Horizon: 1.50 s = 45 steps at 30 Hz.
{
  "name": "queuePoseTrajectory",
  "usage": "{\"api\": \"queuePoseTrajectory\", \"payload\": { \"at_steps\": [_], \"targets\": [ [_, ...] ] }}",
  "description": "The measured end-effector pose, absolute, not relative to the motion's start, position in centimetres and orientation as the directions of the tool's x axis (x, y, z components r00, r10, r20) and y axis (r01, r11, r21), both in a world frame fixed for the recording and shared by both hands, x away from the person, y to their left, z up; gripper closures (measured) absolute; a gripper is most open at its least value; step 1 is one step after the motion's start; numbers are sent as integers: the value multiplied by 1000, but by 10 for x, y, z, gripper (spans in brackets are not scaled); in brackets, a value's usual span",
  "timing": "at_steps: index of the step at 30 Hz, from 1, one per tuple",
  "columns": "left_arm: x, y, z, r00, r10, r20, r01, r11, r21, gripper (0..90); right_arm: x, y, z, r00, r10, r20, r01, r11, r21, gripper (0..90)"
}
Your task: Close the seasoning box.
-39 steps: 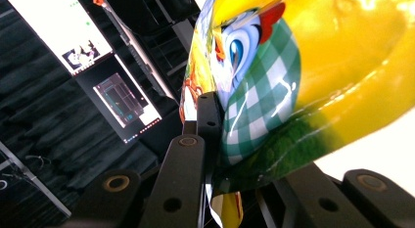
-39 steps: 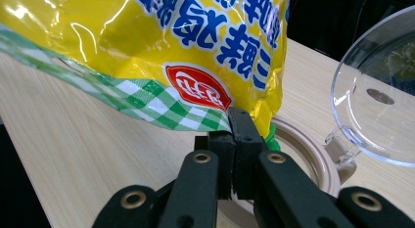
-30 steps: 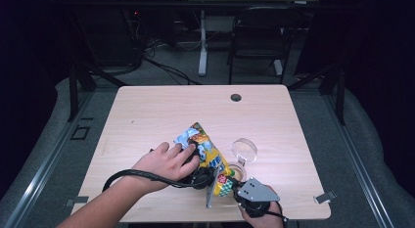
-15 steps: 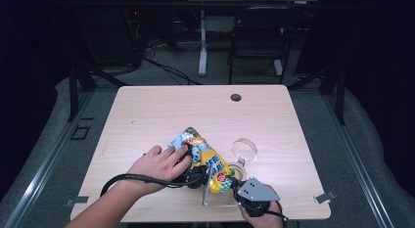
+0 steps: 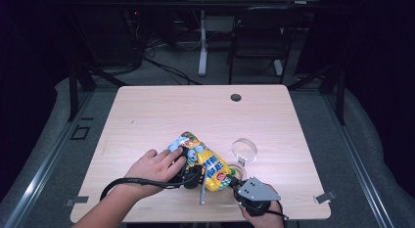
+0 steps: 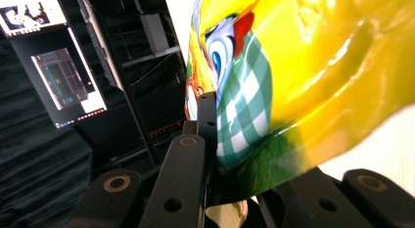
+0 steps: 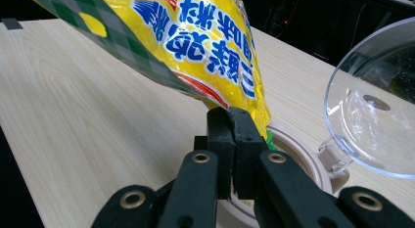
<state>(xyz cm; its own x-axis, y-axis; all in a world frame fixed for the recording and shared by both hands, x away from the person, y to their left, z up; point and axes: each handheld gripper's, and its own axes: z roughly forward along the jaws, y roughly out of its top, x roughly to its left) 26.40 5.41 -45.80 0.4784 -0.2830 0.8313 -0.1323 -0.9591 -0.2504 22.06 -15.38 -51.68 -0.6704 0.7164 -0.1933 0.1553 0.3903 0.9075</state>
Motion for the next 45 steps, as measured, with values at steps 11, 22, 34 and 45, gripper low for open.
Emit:
{"api": "queuePoseTrajectory", "payload": {
  "at_steps": [11, 22, 34, 45],
  "targets": [
    [265, 60, -465, 519, -209, 829, -113, -978, -176, 849, 221, -153, -517, -670, 718, -190, 156, 386, 909, 884],
    [267, 67, -474, 569, -114, 815, -84, -993, -81, 849, 221, -153, -516, -669, 719, -190, 152, 382, 911, 884],
    [270, 73, -484, 627, 0, 779, -51, -998, 41, 851, 222, -155, -514, -665, 724, -185, 149, 371, 917, 881],
    [272, 78, -490, 663, 76, 745, -19, -993, 118, 857, 221, -155, -514, -665, 724, -183, 145, 366, 919, 873]
  ]
}}
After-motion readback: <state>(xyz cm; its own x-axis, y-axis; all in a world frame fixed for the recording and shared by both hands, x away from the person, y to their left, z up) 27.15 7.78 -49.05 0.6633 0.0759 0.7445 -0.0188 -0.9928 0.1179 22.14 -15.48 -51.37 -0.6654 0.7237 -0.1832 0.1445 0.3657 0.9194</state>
